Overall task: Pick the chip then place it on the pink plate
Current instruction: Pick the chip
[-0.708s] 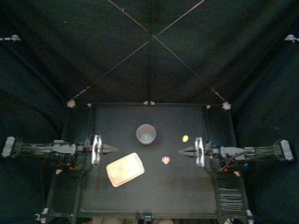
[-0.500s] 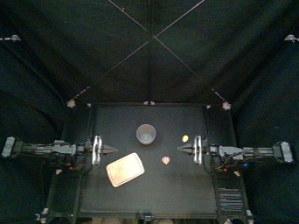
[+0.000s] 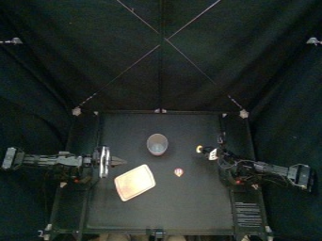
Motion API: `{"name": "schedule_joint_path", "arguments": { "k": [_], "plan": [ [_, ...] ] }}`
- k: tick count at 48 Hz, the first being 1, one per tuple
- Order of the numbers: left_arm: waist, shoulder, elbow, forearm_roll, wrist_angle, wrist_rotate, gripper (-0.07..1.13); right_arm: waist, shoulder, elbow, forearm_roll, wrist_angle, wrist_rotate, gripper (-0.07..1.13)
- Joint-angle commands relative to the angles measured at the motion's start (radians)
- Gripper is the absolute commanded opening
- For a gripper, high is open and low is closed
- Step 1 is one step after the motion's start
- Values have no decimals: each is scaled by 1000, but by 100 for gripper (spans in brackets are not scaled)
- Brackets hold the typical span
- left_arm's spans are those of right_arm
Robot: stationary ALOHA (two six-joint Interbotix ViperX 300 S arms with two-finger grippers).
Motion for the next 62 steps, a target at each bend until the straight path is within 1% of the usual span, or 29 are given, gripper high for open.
{"name": "schedule_joint_path", "arguments": {
  "k": [1,5,9,14,20,25,31,38,46,53,62],
  "plan": [
    [0,6,-20,3,-11,3,-1,-49,5,-6,-12,64,41,73],
    [0,6,-15,3,-11,3,-1,-84,14,-9,-37,97,71,86],
    [-3,5,-11,2,-11,2,-1,-130,31,-9,-49,115,92,96],
    [-6,6,-5,3,-15,3,-1,-178,54,-9,-35,144,123,97],
    [-6,6,-11,5,-14,3,-1,-218,77,-5,-43,175,179,97],
    [-5,5,-12,5,-15,3,-1,-218,97,-8,-46,179,219,97],
    [-2,3,-14,5,-17,5,-1,-184,123,-15,-54,173,264,97],
    [0,-2,-15,11,-17,5,-1,-161,178,-31,-52,144,265,97],
    [0,-3,-18,17,-28,5,-1,-146,291,-63,-57,83,265,97],
    [0,-3,-15,18,-29,5,-1,-164,387,-80,-57,38,265,97],
    [0,-3,-12,18,-28,3,-1,-160,440,-112,-58,25,265,97]
  ]
}}
